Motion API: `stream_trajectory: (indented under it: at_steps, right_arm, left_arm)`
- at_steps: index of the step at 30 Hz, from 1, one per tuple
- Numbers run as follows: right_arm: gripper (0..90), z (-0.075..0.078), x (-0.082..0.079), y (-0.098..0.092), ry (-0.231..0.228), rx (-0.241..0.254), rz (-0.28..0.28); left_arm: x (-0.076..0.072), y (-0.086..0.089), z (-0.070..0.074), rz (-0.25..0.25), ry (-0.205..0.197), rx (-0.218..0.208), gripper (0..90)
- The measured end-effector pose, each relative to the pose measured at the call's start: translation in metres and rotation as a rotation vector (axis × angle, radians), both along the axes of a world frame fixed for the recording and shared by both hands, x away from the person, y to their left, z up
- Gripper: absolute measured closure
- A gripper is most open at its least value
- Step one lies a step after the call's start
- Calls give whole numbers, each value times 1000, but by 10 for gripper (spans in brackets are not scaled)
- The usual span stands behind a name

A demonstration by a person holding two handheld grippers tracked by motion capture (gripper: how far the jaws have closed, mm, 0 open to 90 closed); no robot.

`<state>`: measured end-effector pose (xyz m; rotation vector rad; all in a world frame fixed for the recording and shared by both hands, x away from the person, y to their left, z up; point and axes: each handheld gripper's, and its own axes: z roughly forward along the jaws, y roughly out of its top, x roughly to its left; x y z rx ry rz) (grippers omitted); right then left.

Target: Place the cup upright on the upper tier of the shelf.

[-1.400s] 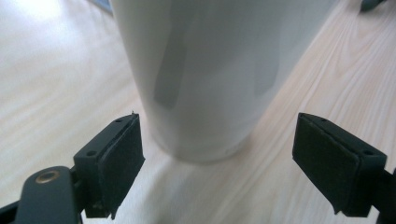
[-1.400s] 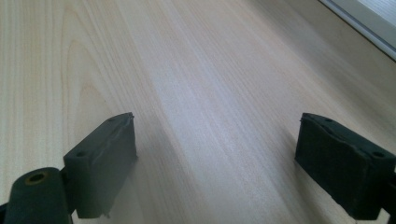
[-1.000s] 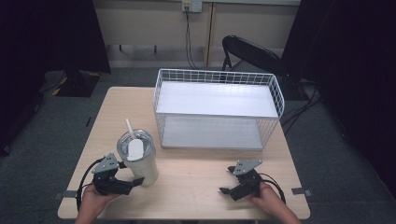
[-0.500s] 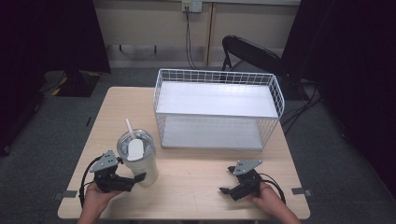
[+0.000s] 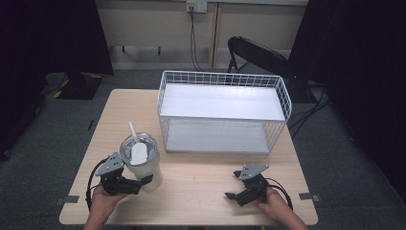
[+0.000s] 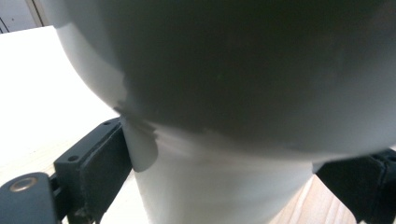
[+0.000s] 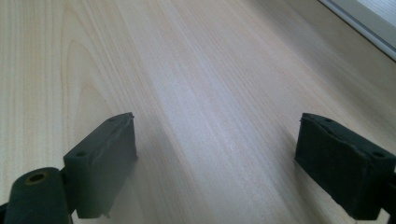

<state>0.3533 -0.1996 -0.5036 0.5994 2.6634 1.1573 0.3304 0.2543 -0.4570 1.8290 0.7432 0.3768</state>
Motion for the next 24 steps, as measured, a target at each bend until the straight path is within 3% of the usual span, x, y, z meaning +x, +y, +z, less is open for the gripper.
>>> stream_trajectory:
  at_steps: [11, 24]
  right_arm:
    - [119, 0, 0, 0, 0, 0, 0]
    - [120, 0, 0, 0, 0, 0, 1]
  left_arm:
    - [2, -5, -2, 17, -27, -72, 59]
    - [2, -7, -6, 31, -76, -113, 61]
